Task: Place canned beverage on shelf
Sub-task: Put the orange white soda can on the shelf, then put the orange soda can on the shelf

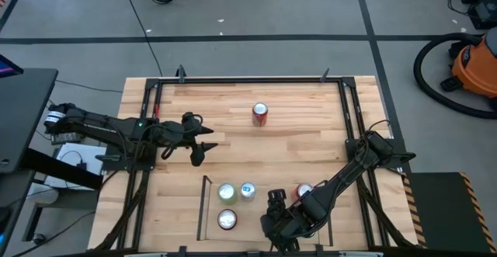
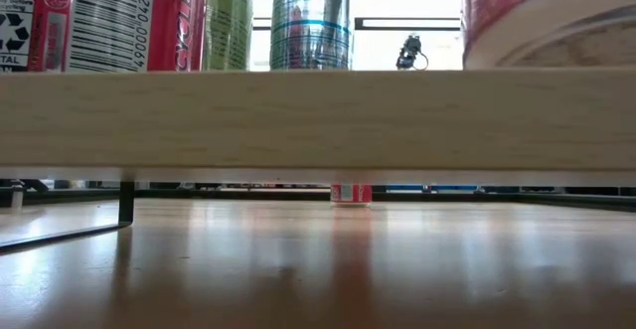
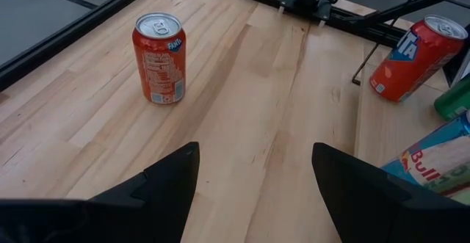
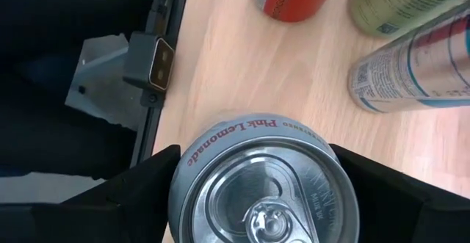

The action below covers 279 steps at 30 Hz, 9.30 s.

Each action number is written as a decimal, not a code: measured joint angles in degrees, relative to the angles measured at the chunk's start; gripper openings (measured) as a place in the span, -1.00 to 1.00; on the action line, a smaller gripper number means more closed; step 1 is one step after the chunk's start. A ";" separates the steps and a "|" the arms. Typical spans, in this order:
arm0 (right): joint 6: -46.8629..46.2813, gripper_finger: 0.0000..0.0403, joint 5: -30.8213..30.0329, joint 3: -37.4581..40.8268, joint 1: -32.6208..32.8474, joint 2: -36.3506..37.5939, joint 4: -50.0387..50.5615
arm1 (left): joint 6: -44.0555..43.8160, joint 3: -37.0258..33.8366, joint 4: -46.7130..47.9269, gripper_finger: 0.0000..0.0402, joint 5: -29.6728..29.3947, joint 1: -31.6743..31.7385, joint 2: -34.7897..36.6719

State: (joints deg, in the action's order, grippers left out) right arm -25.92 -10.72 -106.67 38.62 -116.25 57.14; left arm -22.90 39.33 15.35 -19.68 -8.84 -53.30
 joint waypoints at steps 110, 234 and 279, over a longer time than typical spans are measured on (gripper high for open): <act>21.03 0.98 -5.46 31.89 -54.35 15.07 -31.16 | 13.30 0.02 0.84 0.37 0.00 2.29 0.00; 11.41 0.57 -3.39 18.71 -13.58 17.51 -3.45 | 5.40 0.02 2.49 0.37 0.00 2.25 -0.02; 6.55 0.57 0.46 18.82 -6.96 13.07 -9.93 | 5.44 0.02 1.93 0.37 -0.01 2.25 0.00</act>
State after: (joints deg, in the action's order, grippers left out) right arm -19.37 -10.26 -87.85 31.66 -103.17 47.21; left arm -17.45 39.35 17.28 -19.69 -6.59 -53.30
